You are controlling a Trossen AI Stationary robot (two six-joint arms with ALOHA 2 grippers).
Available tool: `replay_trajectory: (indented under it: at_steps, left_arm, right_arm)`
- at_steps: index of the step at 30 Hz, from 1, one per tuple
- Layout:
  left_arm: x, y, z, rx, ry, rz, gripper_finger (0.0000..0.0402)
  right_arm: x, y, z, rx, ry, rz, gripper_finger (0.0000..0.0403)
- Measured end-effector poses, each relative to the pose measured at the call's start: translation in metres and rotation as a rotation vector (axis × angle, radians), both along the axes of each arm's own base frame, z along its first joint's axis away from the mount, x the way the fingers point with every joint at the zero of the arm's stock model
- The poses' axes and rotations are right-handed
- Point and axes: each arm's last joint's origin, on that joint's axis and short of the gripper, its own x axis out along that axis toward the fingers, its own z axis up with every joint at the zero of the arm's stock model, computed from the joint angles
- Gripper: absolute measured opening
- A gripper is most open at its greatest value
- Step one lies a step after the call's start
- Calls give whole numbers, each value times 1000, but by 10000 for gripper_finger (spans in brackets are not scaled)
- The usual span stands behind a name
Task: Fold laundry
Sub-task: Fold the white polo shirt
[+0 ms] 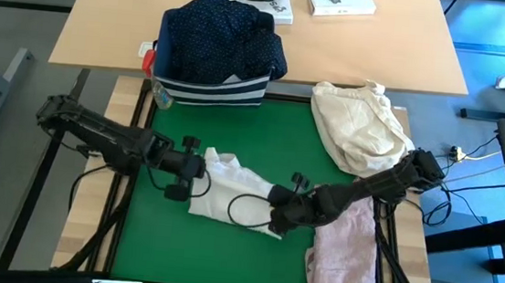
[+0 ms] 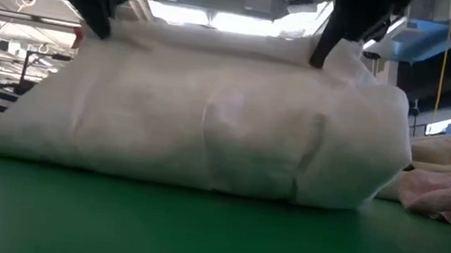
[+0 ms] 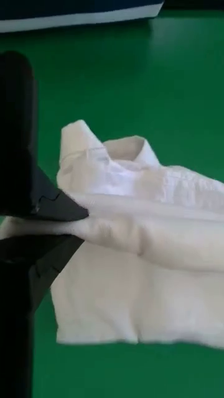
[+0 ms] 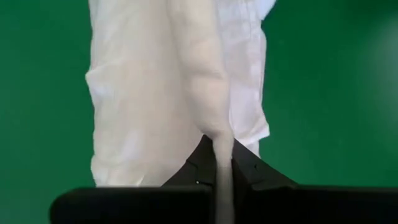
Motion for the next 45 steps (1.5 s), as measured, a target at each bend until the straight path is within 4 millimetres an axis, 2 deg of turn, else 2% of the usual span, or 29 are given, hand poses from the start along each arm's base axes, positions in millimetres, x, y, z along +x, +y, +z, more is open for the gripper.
replay_trajectory:
  at_steps: [11, 21, 28, 33, 36, 40, 45]
  left_arm:
    - [10, 54, -38, 51, -74, 118, 20]
    - [5, 85, -72, 28, -158, 226, 20]
    - [-1, 94, -78, 19, -141, 287, 20]
    - [-3, 103, -78, 4, -147, 359, 20]
    - [-5, 109, -78, -10, -160, 429, 29]
    - [-8, 118, -78, -31, -172, 502, 68]
    - [-13, 121, -78, -122, -144, 595, 121]
  right_arm:
    - [4, -52, -21, -83, 95, -167, 11]
    - [12, -104, -41, 13, 134, -216, 12]
    - [22, -140, -39, 2, 75, -234, 12]
    - [28, -166, -42, 22, 13, -326, 15]
    - [30, -185, -40, 54, -51, -445, 39]
    - [29, -211, -44, 74, -75, -570, 106]
    - [23, -237, -45, 90, -65, -612, 184]
